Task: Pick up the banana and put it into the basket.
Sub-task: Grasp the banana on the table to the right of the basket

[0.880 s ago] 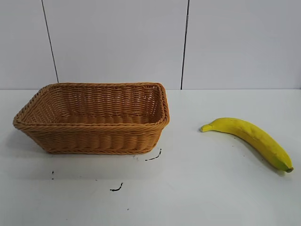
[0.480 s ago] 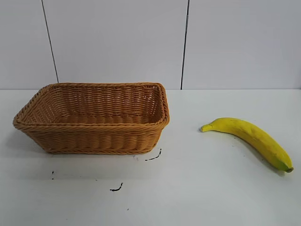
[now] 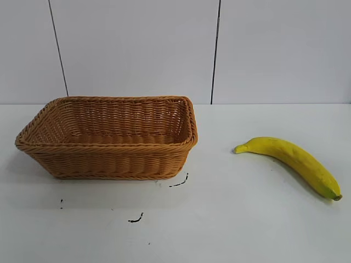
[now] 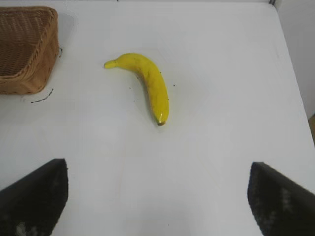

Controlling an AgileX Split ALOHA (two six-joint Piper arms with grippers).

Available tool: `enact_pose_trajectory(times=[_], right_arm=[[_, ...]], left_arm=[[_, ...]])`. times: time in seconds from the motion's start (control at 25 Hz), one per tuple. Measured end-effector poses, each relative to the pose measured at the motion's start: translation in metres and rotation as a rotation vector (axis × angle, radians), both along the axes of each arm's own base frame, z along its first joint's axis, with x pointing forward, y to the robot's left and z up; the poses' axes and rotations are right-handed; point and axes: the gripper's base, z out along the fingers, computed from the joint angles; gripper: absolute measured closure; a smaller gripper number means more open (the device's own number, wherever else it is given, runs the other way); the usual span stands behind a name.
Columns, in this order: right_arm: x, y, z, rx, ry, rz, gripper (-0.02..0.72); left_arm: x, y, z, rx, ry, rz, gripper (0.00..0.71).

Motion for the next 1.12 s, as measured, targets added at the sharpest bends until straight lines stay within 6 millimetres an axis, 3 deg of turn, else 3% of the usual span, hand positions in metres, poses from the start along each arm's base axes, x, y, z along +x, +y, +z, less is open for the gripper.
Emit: enact_pose_trajectory(times=[0.32,0.6,0.84,1.12], right_arm=[[0.110,0.002,0.004,-0.094,0.322,0.112,0.011],[0.202,0.005,-0.022,-0.181,0.467,0.279,0.011],[0.262,0.011,-0.056,-0.174,0.458,0.360,0.011],[0.305,0.013,-0.120,-0.169,0.486,0.377,0.011]], left_arm=[[0.000,0.000,0.000,0.000,0.000,0.000,0.020],[0.000,0.000,0.000,0.000,0.000,0.000,0.020],[0.000,0.000,0.000,0.000,0.000,0.000,0.020],[0.000,0.000,0.000,0.000,0.000,0.000,0.020]])
